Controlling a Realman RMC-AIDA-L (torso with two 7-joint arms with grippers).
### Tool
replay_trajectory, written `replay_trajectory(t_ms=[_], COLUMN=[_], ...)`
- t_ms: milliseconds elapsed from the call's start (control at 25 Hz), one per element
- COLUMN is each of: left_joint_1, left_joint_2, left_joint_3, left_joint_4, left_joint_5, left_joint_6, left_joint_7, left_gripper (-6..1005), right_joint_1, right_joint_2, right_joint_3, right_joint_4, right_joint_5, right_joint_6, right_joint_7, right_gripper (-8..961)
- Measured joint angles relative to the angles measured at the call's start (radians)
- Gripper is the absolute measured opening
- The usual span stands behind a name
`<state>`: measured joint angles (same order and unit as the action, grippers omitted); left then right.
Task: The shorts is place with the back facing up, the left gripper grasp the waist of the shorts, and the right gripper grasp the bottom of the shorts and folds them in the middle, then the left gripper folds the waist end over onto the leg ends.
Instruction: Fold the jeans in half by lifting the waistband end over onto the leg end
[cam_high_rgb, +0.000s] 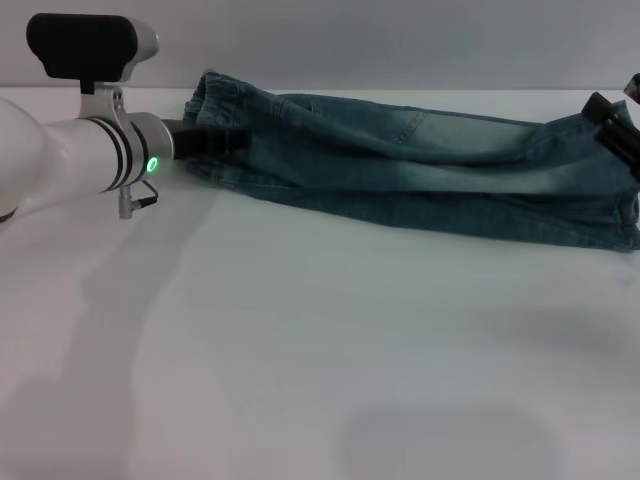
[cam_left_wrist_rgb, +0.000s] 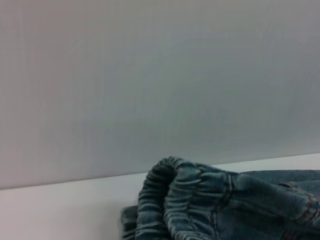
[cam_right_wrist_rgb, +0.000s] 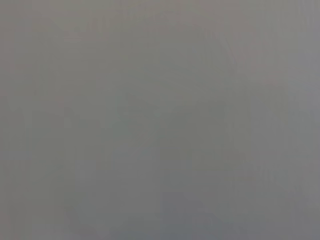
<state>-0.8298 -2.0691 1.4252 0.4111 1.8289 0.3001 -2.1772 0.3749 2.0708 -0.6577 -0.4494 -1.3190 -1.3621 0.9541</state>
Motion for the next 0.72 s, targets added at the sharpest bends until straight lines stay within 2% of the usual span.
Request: replay_trajectory(t_ms=[200,480,720], left_joint_1=[-0.007,0.006,0.015], left_joint_2=[-0.001,-0.004,-0.003], left_joint_3=[0.005,0.112,0.117], left_joint_4=[-0.001,0.016,0.019], left_joint_5=[0.004,0.005,0.004], left_joint_6=[0.0,-0.064,-0.066], left_joint_7=[0.004,0.001,0.0], left_gripper=[722,617,520], right_joint_1=[-0.004,-0.007,-0.008], right_joint_2=[0.0,0.0,0.0], right_joint_3=[0.003,0.004,0.004], right_joint_4=[0.0,0.0,0.0], right_joint_5=[0.0,0.0,0.0], right_joint_6=[0.0,0.0,0.0], right_joint_7=[0.0,0.0,0.0], right_gripper=[652,652,652])
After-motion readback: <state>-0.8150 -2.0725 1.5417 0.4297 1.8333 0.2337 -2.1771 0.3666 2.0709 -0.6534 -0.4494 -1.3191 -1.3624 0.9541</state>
